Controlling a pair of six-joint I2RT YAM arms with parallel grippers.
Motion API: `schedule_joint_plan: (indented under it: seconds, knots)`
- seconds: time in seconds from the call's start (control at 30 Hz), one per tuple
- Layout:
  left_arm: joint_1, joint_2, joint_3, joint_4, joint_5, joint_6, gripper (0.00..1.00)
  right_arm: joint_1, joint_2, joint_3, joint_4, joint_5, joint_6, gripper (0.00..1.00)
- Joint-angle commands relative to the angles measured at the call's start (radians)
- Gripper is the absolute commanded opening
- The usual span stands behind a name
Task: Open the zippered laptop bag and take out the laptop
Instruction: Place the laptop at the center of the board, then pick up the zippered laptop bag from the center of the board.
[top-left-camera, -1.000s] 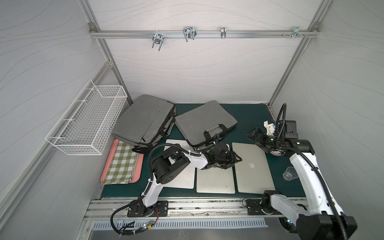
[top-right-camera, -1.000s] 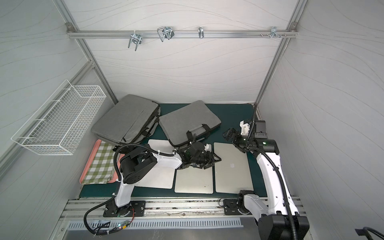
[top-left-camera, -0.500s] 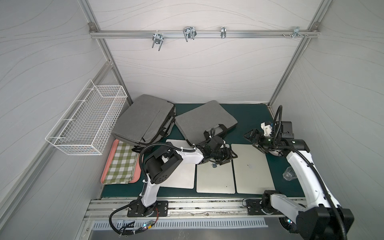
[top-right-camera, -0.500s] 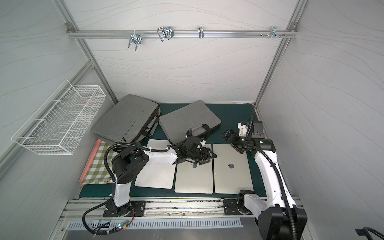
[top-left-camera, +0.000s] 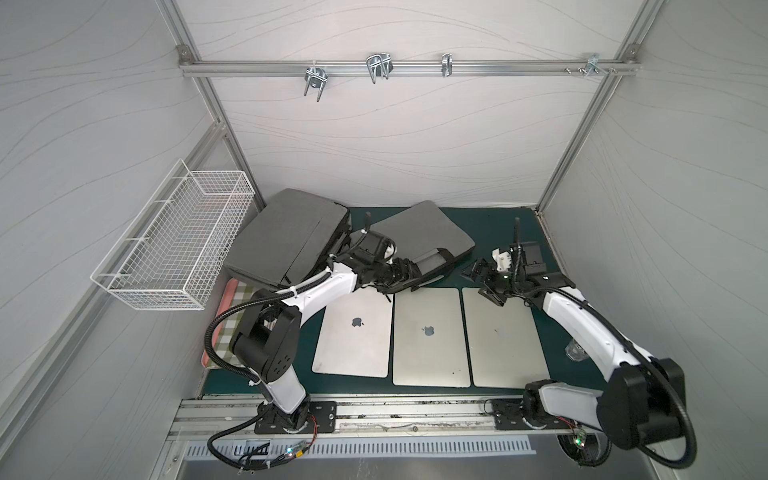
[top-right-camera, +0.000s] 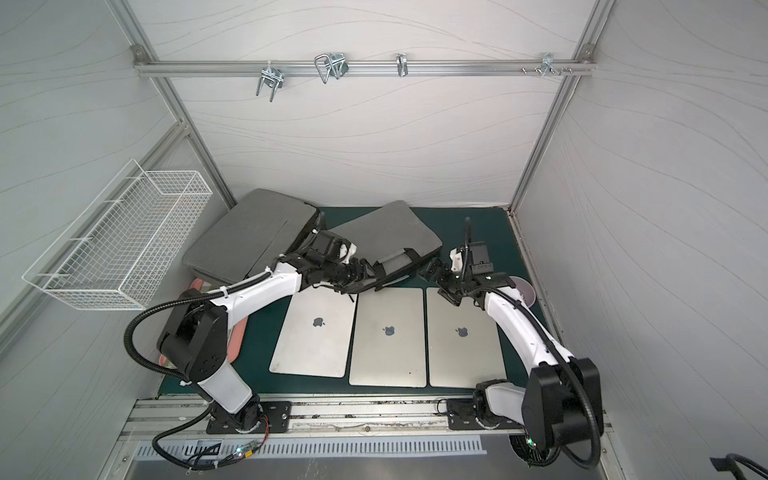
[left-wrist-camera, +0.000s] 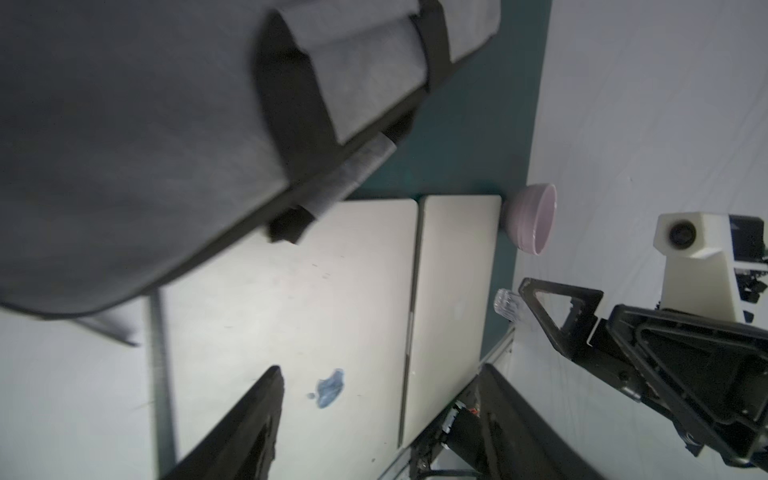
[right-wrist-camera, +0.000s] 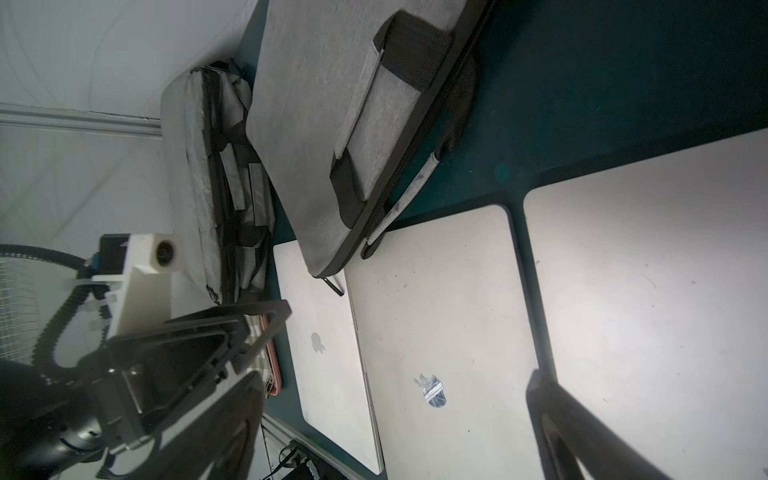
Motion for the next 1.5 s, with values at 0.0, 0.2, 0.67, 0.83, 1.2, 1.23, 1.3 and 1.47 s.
schedule_joint_plan:
  seconds: [0.0,0.2,0.67,0.83,1.2,1.23,1.3,1.47]
  knots:
    - [0.096,-0.014,0.008,-0.146,-0.079,0.143,0.77,0.046,0.073,0.044,0.092,0.083,0.073,0.95]
    - [0.211,0.079,0.048,-0.122,-0.082,0.17,0.77,0.084,0.224,0.088,0.188,0.133,0.135,0.87]
    - [0.268,0.299,0.142,0.024,-0.028,0.117,0.75,0.128,0.496,0.173,0.345,0.198,0.212,0.79]
    - [0.276,0.346,0.145,0.108,0.02,0.093,0.72,0.128,0.586,0.215,0.378,0.173,0.235,0.77]
    - [0.284,0.428,0.16,0.198,0.122,0.031,0.34,0.131,0.747,0.263,0.524,0.094,0.332,0.65]
    - [0.284,0.427,0.16,0.198,0.13,0.026,0.26,0.13,0.753,0.263,0.541,0.09,0.341,0.63]
    - [0.284,0.419,0.157,0.207,0.147,0.02,0.14,0.131,0.773,0.268,0.568,0.078,0.354,0.6]
    - [0.284,0.356,0.156,0.194,0.168,0.028,0.02,0.123,0.784,0.262,0.635,0.072,0.383,0.43]
